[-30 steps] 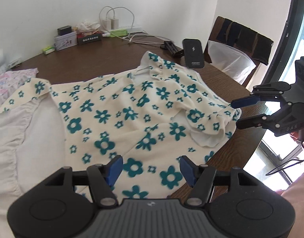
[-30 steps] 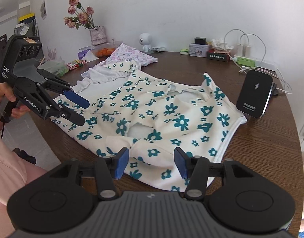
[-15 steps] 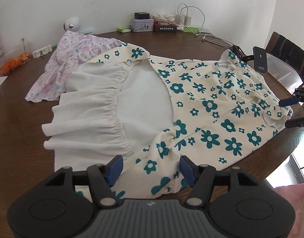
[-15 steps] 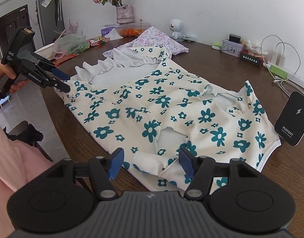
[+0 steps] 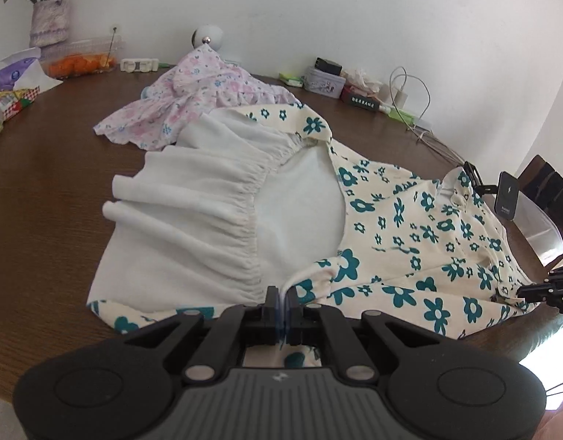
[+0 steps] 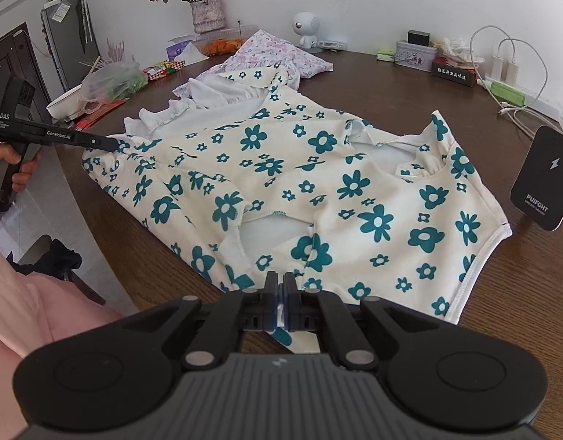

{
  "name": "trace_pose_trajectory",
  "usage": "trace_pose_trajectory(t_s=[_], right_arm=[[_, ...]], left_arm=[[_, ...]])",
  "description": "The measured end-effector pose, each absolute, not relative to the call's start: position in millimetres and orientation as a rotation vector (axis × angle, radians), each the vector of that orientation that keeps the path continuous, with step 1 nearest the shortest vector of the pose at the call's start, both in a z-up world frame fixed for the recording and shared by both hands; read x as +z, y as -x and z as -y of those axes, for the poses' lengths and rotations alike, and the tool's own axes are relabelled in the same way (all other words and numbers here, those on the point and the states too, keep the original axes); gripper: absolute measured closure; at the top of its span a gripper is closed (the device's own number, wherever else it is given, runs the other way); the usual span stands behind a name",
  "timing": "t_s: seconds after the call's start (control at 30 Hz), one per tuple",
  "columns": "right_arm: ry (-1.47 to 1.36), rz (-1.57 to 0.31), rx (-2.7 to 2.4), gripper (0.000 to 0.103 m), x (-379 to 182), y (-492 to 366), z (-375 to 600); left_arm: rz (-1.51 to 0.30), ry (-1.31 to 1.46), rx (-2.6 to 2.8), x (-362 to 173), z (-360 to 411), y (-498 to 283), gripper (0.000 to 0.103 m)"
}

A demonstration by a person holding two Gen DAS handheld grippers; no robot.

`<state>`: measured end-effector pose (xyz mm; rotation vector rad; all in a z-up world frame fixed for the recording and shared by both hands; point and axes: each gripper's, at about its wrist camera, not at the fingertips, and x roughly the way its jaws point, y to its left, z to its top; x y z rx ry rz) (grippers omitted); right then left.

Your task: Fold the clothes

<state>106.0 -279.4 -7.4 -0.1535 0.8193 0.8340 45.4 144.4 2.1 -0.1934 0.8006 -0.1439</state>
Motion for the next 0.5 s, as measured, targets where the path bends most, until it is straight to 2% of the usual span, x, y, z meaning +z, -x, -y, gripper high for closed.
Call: trace_pose_trajectory(t_s=[0.03, 0.07, 0.1, 0.13, 0.17, 0.2, 0.3, 0.37, 0.43, 0.47, 0.5], right_arm=[[0.125, -0.821, 0.841, 0.094, -7.4, -106.8, 282.0], [0.085, -0.817, 0.842, 0.084, -5.3, -107.7, 286.5], [0.049, -0.808, 0.842, 0.076, -2.6, -108.3, 291.3], [0.018, -0.791, 0.832, 0.058, 1.8, -109.2, 296.8], [-0.013, -0.770, 0.816, 0.048, 7.4, -110.8, 302.7], [-0.044, -0.749, 0.800, 0.047, 12.9, -112.3, 308.5], [-0.028, -0.729, 0.696, 0.047, 18.4, -124.1, 313.3], [0.031, -0.753, 0.648, 0.047, 11.0, -133.6, 304.9], [0.077, -0.775, 0.636, 0.048, 1.7, -136.8, 296.3], [0.099, -0.785, 0.634, 0.048, -3.1, -137.5, 292.1], [0.121, -0.795, 0.632, 0.048, -7.8, -138.2, 287.8]], left_arm=[[-0.814, 0.188, -0.152, -0.3, -141.1, -46.5, 0.095], [-0.818, 0.173, -0.145, 1.7, -138.7, -47.5, 0.082], [-0.823, 0.158, -0.138, 3.6, -136.3, -48.5, 0.059], [-0.824, 0.142, -0.130, 5.9, -133.9, -49.3, 0.048], [-0.795, 0.116, -0.111, 12.1, -131.4, -48.7, 0.035], [-0.764, 0.100, -0.102, 19.7, -128.5, -50.5, 0.029], [-0.699, 0.066, -0.147, 36.8, -113.3, -63.9, 0.029], [-0.694, 0.030, -0.217, 39.2, -94.3, -78.4, 0.033], [-0.721, -0.051, -0.303, 30.1, -66.5, -94.5, 0.055], [-0.744, -0.071, -0.334, 22.5, -55.8, -99.9, 0.061], [-0.768, -0.092, -0.365, 15.0, -45.1, -105.3, 0.073]])
